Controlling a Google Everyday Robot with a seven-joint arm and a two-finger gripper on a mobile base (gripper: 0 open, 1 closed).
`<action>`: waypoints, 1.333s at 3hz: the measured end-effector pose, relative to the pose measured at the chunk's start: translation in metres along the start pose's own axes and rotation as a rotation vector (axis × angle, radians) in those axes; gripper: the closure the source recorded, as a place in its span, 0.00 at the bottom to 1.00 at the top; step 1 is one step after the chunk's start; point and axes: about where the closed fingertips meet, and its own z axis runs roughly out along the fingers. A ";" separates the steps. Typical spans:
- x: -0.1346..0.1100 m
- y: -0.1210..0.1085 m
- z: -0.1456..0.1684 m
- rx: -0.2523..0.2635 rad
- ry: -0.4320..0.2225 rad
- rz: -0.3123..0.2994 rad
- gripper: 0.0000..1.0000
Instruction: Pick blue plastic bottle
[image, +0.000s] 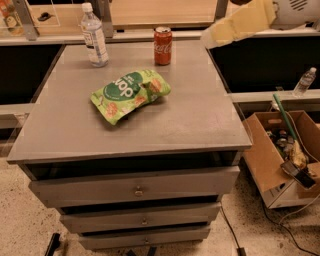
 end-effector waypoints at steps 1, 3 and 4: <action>-0.021 -0.001 0.041 -0.041 -0.031 0.081 0.00; -0.070 -0.010 0.100 0.014 -0.156 0.028 0.00; -0.070 -0.010 0.100 0.014 -0.156 0.028 0.00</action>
Offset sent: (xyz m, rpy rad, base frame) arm 0.0948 0.1007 -0.0172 0.2856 0.0140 -0.0504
